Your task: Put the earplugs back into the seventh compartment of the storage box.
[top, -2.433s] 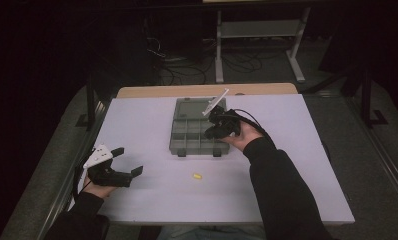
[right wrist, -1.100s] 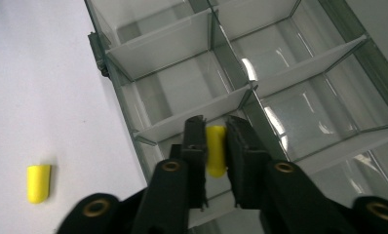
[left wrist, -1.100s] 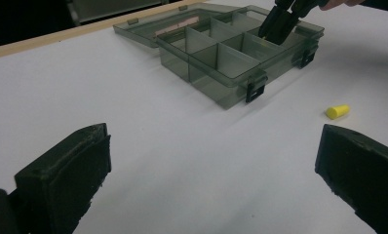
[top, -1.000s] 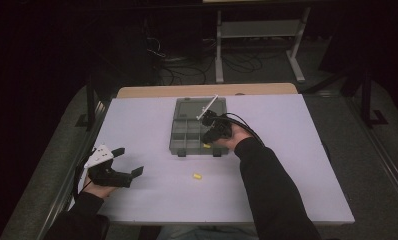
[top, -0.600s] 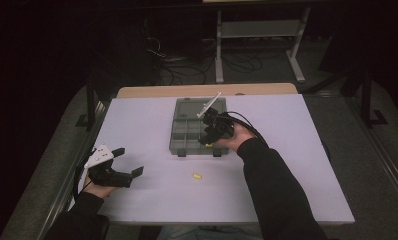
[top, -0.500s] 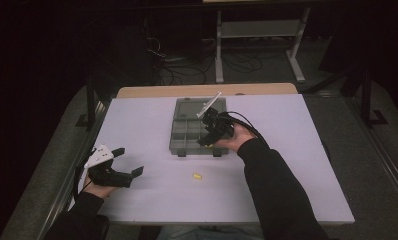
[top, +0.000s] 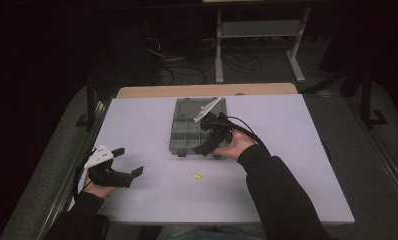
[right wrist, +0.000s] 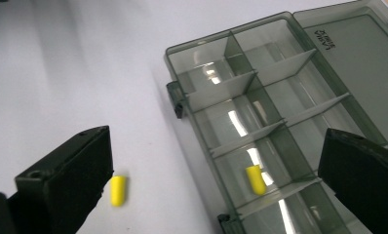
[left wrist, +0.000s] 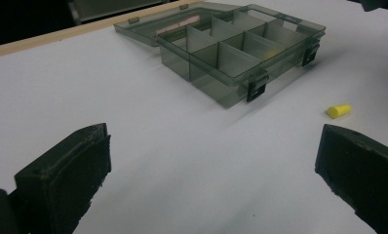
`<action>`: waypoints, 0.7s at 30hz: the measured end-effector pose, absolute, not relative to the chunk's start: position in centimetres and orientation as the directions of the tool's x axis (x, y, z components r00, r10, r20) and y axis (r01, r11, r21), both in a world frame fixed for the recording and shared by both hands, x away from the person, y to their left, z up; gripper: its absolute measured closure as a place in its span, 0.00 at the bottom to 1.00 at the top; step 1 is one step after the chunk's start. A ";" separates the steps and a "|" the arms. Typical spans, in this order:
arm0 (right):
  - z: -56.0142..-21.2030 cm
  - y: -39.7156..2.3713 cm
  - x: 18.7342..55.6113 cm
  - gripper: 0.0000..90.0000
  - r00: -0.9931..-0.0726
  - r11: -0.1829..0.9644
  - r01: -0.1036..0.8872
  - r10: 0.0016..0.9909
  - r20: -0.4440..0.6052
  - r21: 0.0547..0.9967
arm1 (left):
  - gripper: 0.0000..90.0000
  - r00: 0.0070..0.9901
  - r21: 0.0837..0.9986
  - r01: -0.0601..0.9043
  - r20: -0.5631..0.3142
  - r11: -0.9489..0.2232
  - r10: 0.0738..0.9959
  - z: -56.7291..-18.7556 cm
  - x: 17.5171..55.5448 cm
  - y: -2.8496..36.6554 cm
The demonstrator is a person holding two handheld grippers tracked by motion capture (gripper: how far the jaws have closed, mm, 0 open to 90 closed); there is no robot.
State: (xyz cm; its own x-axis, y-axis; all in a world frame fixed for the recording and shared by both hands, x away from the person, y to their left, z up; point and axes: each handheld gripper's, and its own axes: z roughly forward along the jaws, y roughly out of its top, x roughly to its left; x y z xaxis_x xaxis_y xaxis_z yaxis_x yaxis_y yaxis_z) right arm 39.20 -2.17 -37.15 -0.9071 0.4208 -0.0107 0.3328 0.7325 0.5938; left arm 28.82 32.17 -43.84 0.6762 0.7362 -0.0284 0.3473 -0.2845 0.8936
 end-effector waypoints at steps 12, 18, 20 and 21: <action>-37.8 -2.2 37.8 0.00 -0.912 0.737 0.331 0.411 -0.001 0.589 | 0.00 0.676 0.893 0.348 -0.028 -0.285 0.737 -43.8 28.8 32.2; -38.5 -1.9 36.9 0.00 -0.923 0.746 0.309 0.384 -0.002 0.591 | 0.00 0.676 0.893 0.347 -0.027 -0.286 0.736 -43.8 28.8 32.2; -38.8 -1.8 36.6 0.00 -0.926 0.746 0.304 0.377 0.000 0.592 | 0.00 0.677 0.893 0.347 -0.027 -0.286 0.736 -43.8 28.8 32.2; -38.9 -1.7 36.4 0.00 -0.926 0.743 0.306 0.377 0.006 0.595 | 0.00 0.676 0.893 0.347 -0.027 -0.286 0.736 -43.8 28.8 32.2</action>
State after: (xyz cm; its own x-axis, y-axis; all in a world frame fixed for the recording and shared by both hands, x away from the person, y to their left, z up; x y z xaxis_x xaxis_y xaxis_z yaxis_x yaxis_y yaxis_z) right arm 36.39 -1.71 -38.89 -0.9261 0.3773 0.0056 0.3064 0.7432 0.5947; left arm 28.80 32.15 -43.84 0.6764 0.7360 -0.0271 0.3471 -0.2861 0.8931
